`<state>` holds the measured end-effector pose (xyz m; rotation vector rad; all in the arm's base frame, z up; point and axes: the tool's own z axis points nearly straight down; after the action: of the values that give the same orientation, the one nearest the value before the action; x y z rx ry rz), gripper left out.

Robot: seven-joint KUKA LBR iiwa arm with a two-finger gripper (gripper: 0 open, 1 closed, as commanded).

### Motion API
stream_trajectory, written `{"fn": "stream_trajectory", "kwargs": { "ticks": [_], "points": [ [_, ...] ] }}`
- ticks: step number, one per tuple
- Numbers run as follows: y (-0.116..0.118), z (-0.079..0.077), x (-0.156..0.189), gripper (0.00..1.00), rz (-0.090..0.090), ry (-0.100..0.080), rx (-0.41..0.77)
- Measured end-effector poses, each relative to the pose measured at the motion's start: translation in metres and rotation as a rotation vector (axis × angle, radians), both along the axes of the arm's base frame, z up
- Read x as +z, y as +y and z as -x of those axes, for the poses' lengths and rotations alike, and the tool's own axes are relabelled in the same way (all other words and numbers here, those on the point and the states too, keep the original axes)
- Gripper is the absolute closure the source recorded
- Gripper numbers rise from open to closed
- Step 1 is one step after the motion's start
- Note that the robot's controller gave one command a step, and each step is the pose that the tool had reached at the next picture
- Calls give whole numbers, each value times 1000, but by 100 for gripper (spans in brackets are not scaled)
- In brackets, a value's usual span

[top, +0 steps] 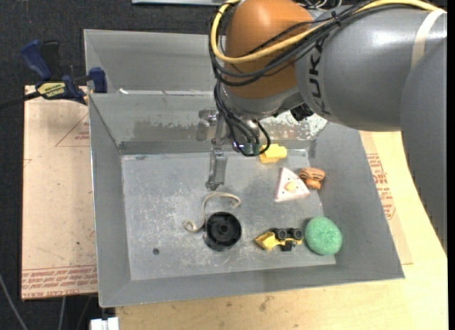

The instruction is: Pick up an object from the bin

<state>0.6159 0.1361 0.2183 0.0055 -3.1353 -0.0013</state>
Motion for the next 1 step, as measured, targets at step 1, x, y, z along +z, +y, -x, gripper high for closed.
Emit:
{"fn": "stream_trajectory", "kwargs": {
  "ticks": [1],
  "points": [
    [-1,-2,5,0,-1,-8,-3]
  ]
}}
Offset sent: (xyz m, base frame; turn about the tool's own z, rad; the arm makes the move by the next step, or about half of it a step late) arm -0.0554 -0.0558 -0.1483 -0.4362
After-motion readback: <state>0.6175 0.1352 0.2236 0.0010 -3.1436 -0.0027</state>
